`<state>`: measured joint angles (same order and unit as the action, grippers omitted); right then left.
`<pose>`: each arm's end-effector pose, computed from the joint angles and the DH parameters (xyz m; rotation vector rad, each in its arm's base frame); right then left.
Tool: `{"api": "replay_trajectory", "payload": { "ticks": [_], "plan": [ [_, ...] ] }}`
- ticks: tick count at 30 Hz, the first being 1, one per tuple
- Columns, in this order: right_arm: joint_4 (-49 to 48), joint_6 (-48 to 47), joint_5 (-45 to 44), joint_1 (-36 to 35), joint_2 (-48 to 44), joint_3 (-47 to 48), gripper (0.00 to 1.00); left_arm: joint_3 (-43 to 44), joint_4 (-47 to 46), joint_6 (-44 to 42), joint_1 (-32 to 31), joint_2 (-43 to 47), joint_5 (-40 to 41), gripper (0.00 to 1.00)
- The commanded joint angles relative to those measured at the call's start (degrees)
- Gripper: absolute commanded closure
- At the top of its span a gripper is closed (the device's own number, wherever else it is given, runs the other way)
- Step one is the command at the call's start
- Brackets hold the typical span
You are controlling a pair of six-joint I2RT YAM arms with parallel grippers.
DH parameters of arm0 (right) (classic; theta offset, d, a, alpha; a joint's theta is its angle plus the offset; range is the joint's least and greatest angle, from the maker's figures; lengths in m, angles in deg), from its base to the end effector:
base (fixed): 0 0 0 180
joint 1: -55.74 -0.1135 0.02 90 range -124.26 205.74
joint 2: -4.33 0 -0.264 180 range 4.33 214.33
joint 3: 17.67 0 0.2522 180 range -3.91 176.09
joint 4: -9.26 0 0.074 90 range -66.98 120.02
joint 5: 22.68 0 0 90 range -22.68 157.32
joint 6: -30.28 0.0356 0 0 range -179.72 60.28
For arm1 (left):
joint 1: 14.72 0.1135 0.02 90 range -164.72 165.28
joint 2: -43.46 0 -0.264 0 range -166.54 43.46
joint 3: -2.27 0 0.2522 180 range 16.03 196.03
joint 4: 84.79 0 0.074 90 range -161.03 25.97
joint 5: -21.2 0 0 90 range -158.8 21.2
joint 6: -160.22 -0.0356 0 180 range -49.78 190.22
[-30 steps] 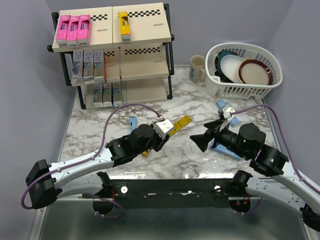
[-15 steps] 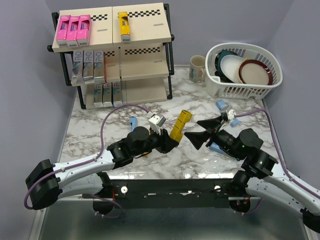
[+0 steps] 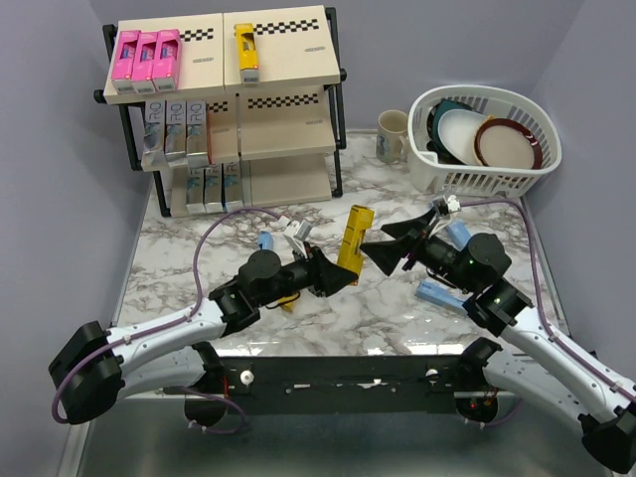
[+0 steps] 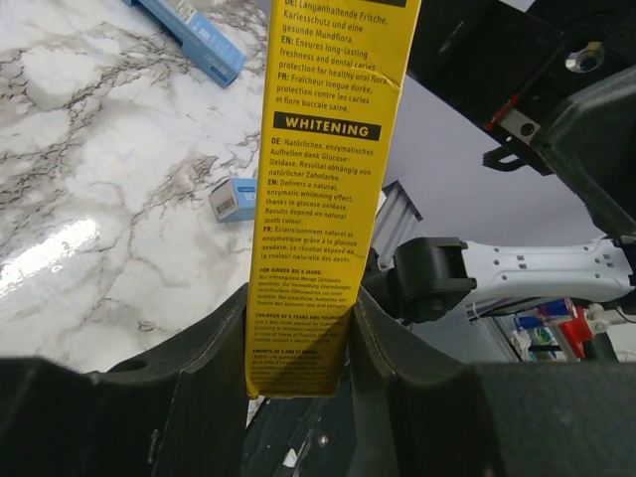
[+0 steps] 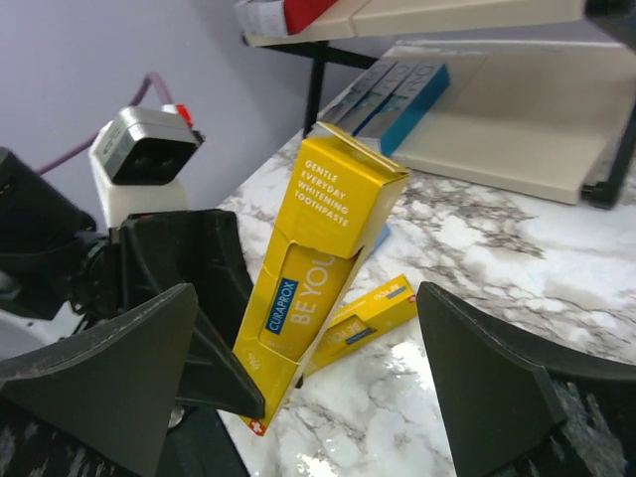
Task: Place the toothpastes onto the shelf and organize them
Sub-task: Pick up the toothpaste from the center of the board.
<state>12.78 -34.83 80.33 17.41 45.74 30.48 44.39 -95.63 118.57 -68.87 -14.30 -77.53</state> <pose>0.1370 0.1185 0.3238 -0.3787 1.5658 1.0421 0.1308 -0.1903 0.2597 0.2263 1.8663 -1.4345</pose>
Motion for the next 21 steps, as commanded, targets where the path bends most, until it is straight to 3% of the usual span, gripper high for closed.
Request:
{"api": "replay_trajectory", "payload": {
  "ticks": [1,8,16,21],
  "plan": [
    [-9.3,4.6,14.9,2.2,3.9,0.1,0.0,-0.8,-7.1,3.3,0.8,-0.6,-4.4,0.55],
    [-17.0,10.3,24.1,6.9,9.0,-0.8,0.02,-0.8,-12.7,5.9,1.4,-3.0,-8.0,0.55],
    [-19.6,11.3,28.6,8.0,11.4,-0.8,0.2,-0.3,-17.8,8.9,1.8,-6.9,-12.1,0.55],
    [-19.2,11.3,29.9,8.9,12.1,-1.2,0.25,0.5,-20.2,9.7,1.8,-8.9,-14.9,0.55]
  ]
}}
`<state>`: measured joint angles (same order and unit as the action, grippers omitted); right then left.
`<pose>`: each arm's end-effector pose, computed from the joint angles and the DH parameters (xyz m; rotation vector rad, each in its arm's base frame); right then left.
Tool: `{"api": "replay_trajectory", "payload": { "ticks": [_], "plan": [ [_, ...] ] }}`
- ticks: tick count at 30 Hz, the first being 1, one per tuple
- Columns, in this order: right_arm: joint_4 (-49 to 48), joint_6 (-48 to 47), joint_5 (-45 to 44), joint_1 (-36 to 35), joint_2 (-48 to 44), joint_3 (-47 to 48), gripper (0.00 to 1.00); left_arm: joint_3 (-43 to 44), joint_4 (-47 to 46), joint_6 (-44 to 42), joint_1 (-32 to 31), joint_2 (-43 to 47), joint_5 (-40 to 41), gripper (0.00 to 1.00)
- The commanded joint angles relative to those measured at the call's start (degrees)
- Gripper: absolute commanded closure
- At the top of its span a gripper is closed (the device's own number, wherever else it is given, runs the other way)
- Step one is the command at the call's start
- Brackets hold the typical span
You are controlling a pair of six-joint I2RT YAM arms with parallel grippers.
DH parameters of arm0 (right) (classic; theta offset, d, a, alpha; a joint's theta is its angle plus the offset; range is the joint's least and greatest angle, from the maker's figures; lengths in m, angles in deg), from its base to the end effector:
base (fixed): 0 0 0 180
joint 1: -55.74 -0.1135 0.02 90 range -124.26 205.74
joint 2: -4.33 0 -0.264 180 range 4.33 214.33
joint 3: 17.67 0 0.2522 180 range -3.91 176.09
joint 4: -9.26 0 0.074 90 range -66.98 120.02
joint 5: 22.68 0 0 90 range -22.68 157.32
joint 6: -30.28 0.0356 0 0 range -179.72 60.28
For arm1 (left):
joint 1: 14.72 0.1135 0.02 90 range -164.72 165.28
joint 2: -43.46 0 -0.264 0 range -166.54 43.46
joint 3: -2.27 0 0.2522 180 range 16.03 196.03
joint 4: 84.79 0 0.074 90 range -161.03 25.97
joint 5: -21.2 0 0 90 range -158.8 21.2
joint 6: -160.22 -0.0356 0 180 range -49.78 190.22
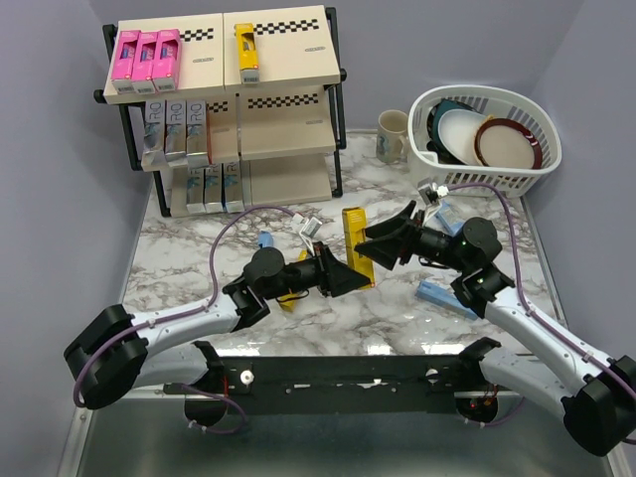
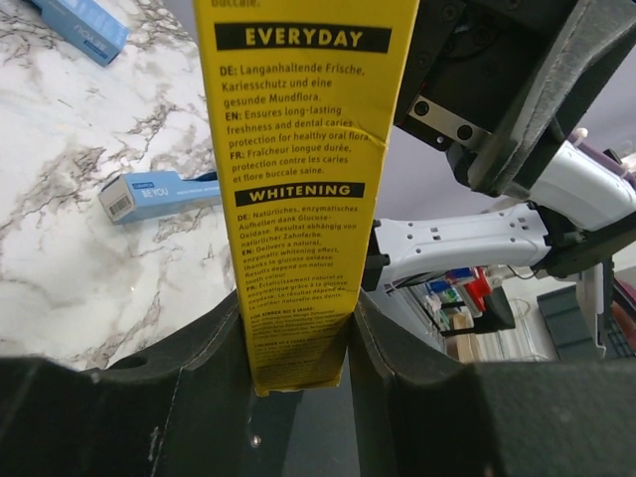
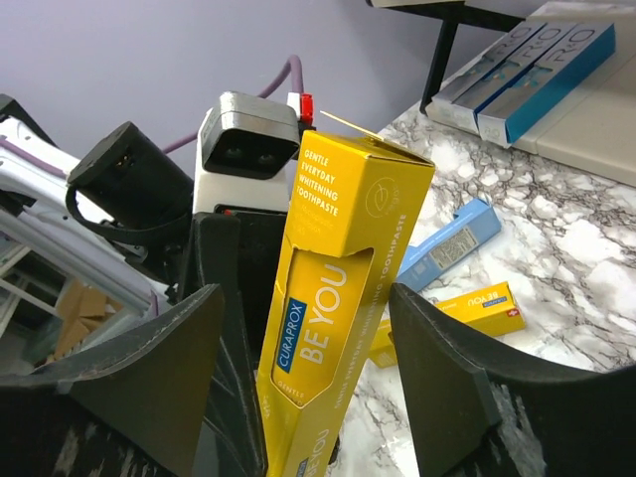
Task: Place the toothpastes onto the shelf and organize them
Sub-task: Pick up the toothpaste from the center of the board.
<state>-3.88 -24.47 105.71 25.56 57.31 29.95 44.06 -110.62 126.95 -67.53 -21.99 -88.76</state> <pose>0.1731 0.1262 0.3145 -0.5363 1.5389 1.3809 0.1406 -0.2055 0.2565 0.2677 1.8135 -1.7130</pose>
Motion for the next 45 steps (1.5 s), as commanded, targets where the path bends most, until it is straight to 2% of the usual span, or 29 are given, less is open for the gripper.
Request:
{"api": "replay_trajectory", "payload": {
  "ticks": [1,7,14,23,29,35,39,41,45],
  "plan": [
    [-2.4,1.1,4.6,1.0,0.6,-0.6,0.25,0.9,-5.2,1.3,0.4,-1.3,-4.4,0.55],
    [-0.6,1.4,4.2,1.5,1.5,-1.0,0.18,1.3,-3.9,-0.7,0.4,-0.5,-4.9,0.55],
    [1.6,1.1,4.3,1.6,1.8,-0.6,0.18,2.5,-1.4,-3.3,0.4,0.1,-5.8,0.56],
    [-0.6,3.2,8.4,1.6,3.6,-0.4,0.28,4.2,-1.4,-3.9,0.4,-1.5,-9.3,0.56],
    [0.1,3.1,7.7,1.6,2.4,-0.1,0.41,4.8,0.5,-5.0,0.4,-2.7,-9.6,0.55],
    [4.0,2.4,4.9,1.6,0.1,0.1,0.51,5.8,6.6,-8.4,0.4,-2.1,-7.1,0.45],
    [5.9,2.8,2.7,1.7,-0.7,0.1,0.57,6.7,11.4,-12.2,0.4,-0.1,-4.1,0.32],
    [6.8,3.3,1.6,1.6,-1.1,0.2,0.59,7.4,15.5,-14.0,0.4,1.0,-1.0,0.3],
    [9.8,4.9,-3.4,1.7,-2.1,0.4,0.64,7.6,21.4,-18.8,-0.3,4.7,6.1,0.16]
  ]
}}
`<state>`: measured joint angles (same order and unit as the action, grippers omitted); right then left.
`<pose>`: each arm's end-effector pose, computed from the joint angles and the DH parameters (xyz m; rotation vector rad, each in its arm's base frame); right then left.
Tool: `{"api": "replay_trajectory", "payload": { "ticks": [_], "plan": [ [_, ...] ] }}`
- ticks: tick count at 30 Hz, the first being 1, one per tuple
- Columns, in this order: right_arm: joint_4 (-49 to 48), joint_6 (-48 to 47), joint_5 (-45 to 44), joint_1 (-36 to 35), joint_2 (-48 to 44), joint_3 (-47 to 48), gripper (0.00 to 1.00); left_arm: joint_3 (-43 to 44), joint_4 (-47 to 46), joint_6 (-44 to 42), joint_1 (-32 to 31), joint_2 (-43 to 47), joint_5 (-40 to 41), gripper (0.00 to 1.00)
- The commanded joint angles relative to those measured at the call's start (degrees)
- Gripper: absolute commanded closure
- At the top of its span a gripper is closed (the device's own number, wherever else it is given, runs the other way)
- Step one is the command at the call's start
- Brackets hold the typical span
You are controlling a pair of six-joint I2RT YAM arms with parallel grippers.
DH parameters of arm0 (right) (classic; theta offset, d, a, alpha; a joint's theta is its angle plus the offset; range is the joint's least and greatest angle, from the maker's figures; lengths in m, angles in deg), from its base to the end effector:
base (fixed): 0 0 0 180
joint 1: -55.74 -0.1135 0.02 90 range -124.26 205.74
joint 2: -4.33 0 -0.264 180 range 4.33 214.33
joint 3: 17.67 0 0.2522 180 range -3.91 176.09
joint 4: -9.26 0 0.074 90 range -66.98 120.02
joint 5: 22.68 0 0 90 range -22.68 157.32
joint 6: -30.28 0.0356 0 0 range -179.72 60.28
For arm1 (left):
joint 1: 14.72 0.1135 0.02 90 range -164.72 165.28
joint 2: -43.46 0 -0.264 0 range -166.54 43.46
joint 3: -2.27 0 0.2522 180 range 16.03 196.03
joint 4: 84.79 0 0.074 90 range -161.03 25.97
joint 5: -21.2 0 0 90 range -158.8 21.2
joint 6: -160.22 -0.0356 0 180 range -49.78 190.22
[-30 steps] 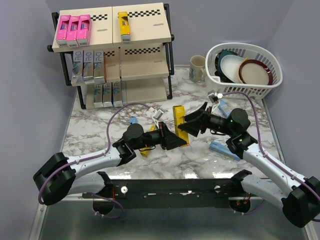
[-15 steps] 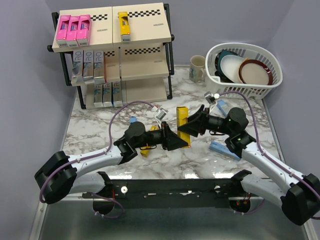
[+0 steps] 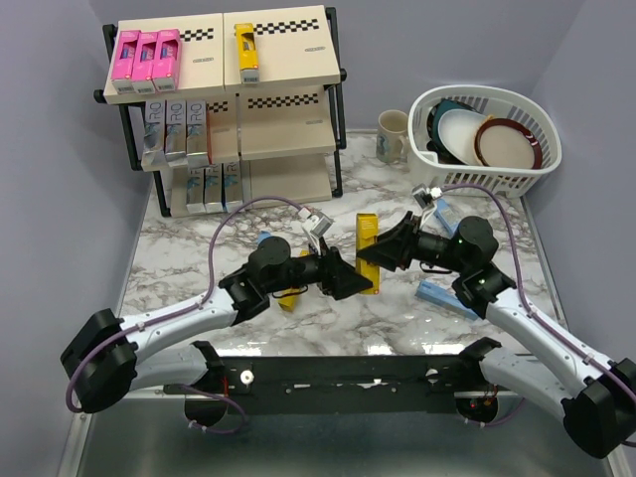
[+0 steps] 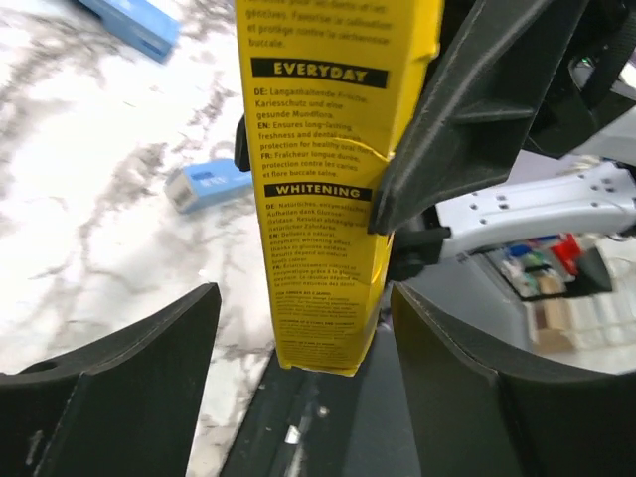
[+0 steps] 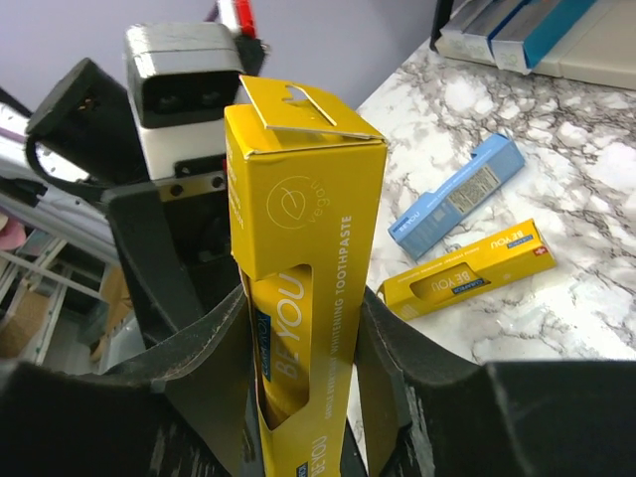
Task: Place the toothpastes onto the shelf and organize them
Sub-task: Pick up the toothpaste from the center of the board.
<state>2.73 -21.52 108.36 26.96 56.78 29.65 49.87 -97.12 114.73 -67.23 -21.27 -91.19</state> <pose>0.1738 0.1221 0.3027 -0.4912 1.6826 1.4362 0.1444 -0.2105 0.2690 0.4740 1.8575 -1.5464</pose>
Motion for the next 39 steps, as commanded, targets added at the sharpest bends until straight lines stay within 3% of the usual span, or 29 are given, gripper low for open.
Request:
{"api": "replay_trajectory", "payload": {
  "ticks": [1,3,5,13,18,25,36,39],
  "plan": [
    [3.9,2.2,-6.9,0.2,-2.0,1.0,0.64,1.7,8.9,-9.3,-1.1,6.0,10.3,0.13],
    [6.7,3.6,-10.4,0.2,-2.5,1.3,0.65,1.8,12.5,-13.1,-3.2,7.9,17.7,0.01],
    [8.4,5.4,-12.9,0.2,-3.4,1.9,0.65,2.0,14.7,-19.3,-7.9,10.1,26.6,0.01],
    [13.3,13.7,-21.8,0.2,-6.8,0.6,0.65,-1.9,9.0,-27.5,-19.5,13.1,46.6,0.01],
    [13.6,18.9,-23.7,0.2,-9.2,-1.3,0.65,-3.6,-3.9,-37.5,-29.6,8.9,58.4,0.01],
    [15.0,21.0,-24.7,0.3,-11.3,-2.6,0.64,-2.6,-28.8,-62.4,-39.8,-7.2,74.2,0.01],
    [16.8,21.3,-25.6,0.2,-13.9,-3.5,0.64,3.9,-70.5,-86.3,-41.3,-27.2,90.6,0.03],
    [16.9,21.2,-25.4,0.2,-13.9,-3.6,0.64,6.9,-70.6,-88.4,-41.2,-29.7,90.9,0.05]
  ]
}}
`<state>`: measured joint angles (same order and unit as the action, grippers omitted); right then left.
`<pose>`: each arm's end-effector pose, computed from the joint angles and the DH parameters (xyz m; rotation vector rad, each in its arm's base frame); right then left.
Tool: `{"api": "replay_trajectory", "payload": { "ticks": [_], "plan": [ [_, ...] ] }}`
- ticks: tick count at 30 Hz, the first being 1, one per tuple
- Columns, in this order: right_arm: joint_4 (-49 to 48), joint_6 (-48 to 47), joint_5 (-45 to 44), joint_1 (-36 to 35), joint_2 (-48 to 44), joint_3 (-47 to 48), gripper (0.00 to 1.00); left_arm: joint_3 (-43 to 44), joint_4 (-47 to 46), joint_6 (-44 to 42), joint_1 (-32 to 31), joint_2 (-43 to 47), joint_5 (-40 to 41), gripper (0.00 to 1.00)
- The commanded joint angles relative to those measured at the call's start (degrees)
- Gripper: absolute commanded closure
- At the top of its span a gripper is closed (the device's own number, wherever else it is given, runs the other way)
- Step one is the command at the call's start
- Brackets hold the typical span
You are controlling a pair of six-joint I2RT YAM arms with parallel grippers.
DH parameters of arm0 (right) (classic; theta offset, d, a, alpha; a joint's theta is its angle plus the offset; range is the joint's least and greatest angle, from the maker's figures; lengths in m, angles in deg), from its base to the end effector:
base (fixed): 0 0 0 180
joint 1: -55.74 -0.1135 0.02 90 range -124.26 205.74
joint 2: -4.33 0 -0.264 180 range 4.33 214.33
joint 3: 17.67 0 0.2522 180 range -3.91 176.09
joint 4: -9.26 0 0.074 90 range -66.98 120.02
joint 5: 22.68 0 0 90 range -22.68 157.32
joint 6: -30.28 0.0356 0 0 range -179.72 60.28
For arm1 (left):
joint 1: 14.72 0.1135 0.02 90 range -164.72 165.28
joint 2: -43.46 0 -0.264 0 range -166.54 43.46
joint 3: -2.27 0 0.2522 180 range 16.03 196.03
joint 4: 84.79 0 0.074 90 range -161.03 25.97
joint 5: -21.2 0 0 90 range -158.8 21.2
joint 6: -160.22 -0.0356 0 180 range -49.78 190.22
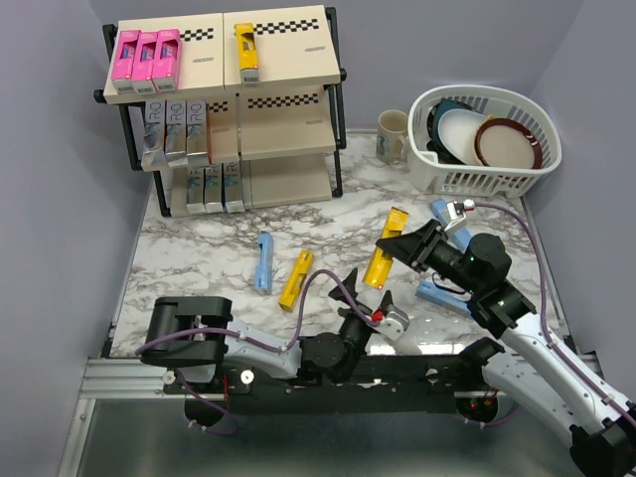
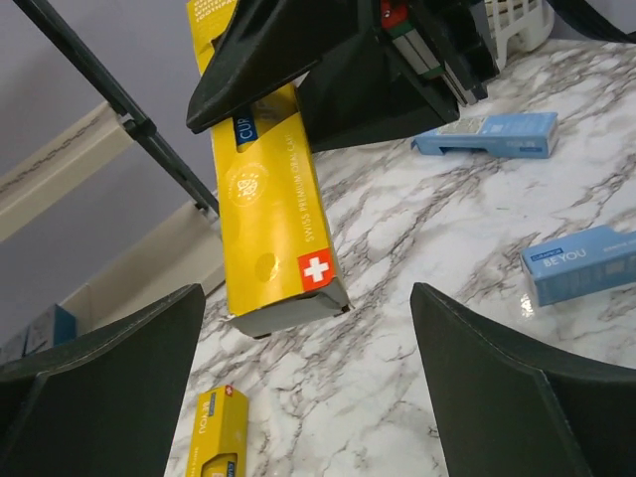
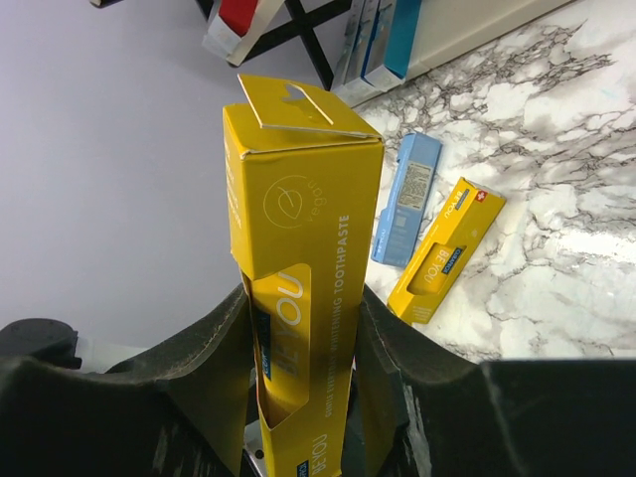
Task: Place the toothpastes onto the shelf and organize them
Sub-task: Pick up the toothpaste from the center of the board.
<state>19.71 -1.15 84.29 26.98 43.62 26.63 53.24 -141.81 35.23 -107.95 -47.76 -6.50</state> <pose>0.1480 0.0931 0.2925 0.2328 1.8484 1.3582 0.0143 -0.3061 0.2406 0.6073 1.3032 -0.1415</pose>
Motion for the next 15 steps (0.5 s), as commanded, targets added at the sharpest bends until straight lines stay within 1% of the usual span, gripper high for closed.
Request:
{"api": "replay_trajectory", "payload": {
  "ticks": [1,2,3,5,6,7,8,9,11,12,13,15],
  "plan": [
    [-0.1,0.9,-1.3,0.2,-0.9,-0.6,0.64,3.9,-25.9,-7.1,-0.5,-3.5,5.9,0.05],
    [0.0,0.9,-1.4,0.1,-0.9,-0.7,0.64,3.7,-25.9,-6.0,-0.5,-3.6,5.9,0.06],
    [0.0,0.8,-1.3,0.2,-1.1,-0.7,0.64,3.4,-26.0,-5.0,-0.4,-3.4,5.8,0.1],
    [0.1,0.6,-1.2,0.2,-1.2,-0.7,0.64,2.3,-26.0,-1.9,-0.1,-2.0,5.7,0.14],
    [0.1,0.6,-1.3,0.2,-1.3,-0.7,0.64,1.8,-25.5,-0.6,0.0,-1.4,5.6,0.18],
    [0.1,0.5,-1.3,0.2,-1.3,-0.7,0.64,1.2,-24.6,1.0,0.2,0.2,5.5,0.19],
    [0.1,0.5,-1.3,0.2,-1.3,-0.8,0.64,0.9,-22.8,5.0,0.3,1.2,4.6,0.2],
    [0.1,0.6,-1.2,0.2,-1.2,-0.8,0.64,0.8,-16.9,8.3,0.6,2.4,3.8,0.21],
    [0.0,0.7,-1.0,0.2,-1.0,-0.8,0.64,0.6,-8.9,15.6,1.8,6.5,1.5,0.22],
    [-0.2,0.8,-0.9,0.2,-1.0,-0.8,0.64,0.4,-0.1,24.8,2.4,7.8,-1.4,0.23],
    [-0.2,0.8,-1.0,0.2,-1.0,-0.8,0.64,0.3,3.9,28.4,3.4,10.4,-2.6,0.23],
    [-0.1,0.8,-1.1,0.2,-1.4,-0.8,0.64,0.1,10.9,34.8,5.2,12.2,-5.3,0.24]
  ]
}}
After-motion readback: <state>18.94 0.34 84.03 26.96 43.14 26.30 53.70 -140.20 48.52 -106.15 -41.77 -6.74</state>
